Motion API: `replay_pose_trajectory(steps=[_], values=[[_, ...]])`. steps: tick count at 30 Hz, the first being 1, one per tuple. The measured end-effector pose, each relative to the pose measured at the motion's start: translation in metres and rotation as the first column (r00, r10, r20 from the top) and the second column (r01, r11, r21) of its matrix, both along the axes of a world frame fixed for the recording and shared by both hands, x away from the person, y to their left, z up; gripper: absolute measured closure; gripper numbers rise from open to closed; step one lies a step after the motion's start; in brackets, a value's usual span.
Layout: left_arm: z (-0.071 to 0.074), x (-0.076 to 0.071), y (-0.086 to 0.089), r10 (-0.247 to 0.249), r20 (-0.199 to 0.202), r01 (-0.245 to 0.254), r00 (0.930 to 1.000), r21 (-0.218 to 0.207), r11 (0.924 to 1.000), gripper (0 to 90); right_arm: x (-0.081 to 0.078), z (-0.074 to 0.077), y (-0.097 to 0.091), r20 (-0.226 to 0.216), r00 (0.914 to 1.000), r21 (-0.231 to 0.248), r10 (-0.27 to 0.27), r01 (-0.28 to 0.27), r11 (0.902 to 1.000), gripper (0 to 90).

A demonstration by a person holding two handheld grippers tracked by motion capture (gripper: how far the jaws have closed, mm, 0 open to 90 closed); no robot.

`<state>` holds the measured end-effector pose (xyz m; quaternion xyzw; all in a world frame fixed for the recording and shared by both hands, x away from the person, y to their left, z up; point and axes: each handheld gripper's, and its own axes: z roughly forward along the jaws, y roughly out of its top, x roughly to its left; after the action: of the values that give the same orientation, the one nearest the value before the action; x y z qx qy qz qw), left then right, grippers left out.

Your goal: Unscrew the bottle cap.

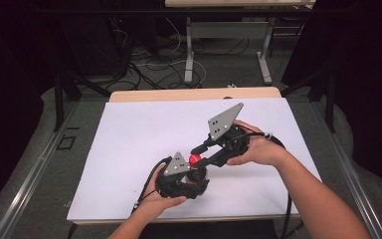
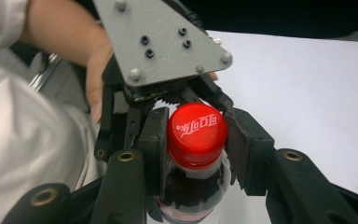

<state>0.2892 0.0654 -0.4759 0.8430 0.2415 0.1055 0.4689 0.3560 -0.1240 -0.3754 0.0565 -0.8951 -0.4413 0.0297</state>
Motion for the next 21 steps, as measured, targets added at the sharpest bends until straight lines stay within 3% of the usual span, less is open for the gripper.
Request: replay_pose_trajectory(steps=[2,4,5,7,8,9,11,15,19,21], values=[[0.0,0.0,-0.001,0.006,0.0,-0.006,1.0,0.001,1.0,29.5,0.001,0.001,0.0,-0.011,0.9999,-0.014,0.003,-0.003,0.9999,60.3],[0.001,0.001,0.0,0.019,-0.009,-0.018,0.9998,0.006,0.9998,29.5,-0.002,0.002,0.001,-0.009,0.9994,-0.018,-0.033,0.033,0.9993,59.5],[0.001,0.001,0.0,0.033,-0.007,-0.033,0.9994,0.004,0.9995,29.5,-0.003,0.002,0.001,-0.004,0.9983,-0.014,-0.059,0.059,0.9982,54.2],[0.001,0.002,0.001,0.057,-0.003,-0.057,0.9983,0.002,0.9984,29.5,-0.008,0.003,0.0,-0.006,0.9911,0.027,-0.133,0.133,0.9907,48.9],[0.001,0.002,0.001,0.072,-0.003,-0.073,0.9974,-0.007,0.9973,29.5,-0.016,0.004,-0.003,0.011,0.9805,0.079,-0.196,0.195,0.9776,48.5],[0.001,0.003,0.002,0.081,-0.003,-0.081,0.9967,-0.007,0.9967,29.5,-0.016,0.004,-0.003,0.011,0.9805,0.079,-0.196,0.195,0.9776,48.5],[0.002,0.004,0.003,0.099,-0.007,-0.099,0.995,-0.01,0.995,29.5,-0.025,0.004,-0.004,0.032,0.9574,0.113,-0.287,0.282,0.9528,48.5],[0.003,0.005,0.004,0.115,-0.029,-0.115,0.9929,-0.001,0.9933,29.5,-0.045,-0.002,0.001,0.031,0.9102,0.129,-0.413,0.406,0.9047,50.2],[0.002,0.003,0.001,0.146,-0.025,-0.147,0.9889,-0.012,0.9891,29.4,-0.055,-0.009,0.007,0.045,0.8382,0.128,-0.544,0.535,0.8353,51.8],[0.001,0.003,0.0,0.153,-0.009,-0.153,0.9881,-0.003,0.9882,29.5,-0.056,-0.012,0.009,0.041,0.8107,0.136,-0.584,0.574,0.8071,52.8]])
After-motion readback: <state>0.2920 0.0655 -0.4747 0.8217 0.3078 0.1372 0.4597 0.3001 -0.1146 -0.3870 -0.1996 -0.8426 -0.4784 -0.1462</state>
